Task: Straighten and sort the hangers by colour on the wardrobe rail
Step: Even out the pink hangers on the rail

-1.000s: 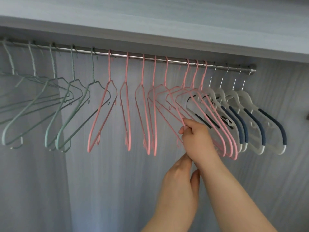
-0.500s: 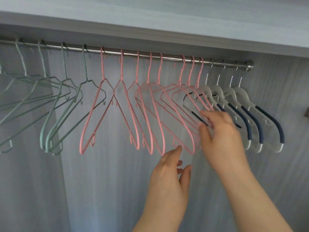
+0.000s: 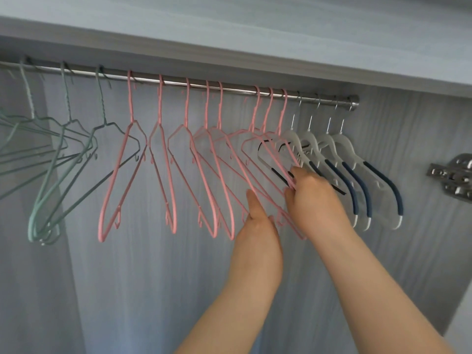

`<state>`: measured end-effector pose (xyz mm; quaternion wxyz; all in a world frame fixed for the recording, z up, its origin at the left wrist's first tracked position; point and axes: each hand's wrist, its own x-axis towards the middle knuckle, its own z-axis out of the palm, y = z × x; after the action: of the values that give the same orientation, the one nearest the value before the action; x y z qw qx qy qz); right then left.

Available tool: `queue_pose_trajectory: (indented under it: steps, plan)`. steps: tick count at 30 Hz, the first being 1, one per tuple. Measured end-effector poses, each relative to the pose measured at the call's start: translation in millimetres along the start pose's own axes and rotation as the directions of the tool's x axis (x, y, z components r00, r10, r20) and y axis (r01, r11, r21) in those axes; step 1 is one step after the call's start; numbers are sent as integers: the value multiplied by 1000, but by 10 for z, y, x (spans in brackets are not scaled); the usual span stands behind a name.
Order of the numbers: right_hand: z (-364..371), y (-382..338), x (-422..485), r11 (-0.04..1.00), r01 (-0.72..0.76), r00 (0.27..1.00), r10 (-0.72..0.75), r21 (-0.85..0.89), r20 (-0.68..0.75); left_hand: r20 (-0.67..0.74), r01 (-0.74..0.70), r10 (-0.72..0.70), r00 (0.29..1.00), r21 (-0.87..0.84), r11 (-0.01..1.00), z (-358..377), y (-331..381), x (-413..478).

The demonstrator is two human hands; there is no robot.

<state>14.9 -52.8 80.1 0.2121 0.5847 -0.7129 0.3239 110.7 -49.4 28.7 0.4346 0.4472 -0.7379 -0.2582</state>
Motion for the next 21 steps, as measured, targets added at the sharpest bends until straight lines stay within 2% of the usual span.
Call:
queue_pose_trajectory:
  steps: [3,6,16,21]
  plan:
    - [51,-12,23,997,-37,997,42,-66,67,20,-5,3,1000,116,993,-2,-17,-30]
    - [75,-38,24,998,-64,993,67,-28,100,64,11,-21,998,155,988,18,-39,-32]
    - [212,-57,-5,1000,18,999,-18,-11,-32,94,-22,2,996,205,978,71,-91,-35]
    - [232,-50,5,998,39,999,-38,39,-29,77,-27,9,997,225,974,82,-142,-16]
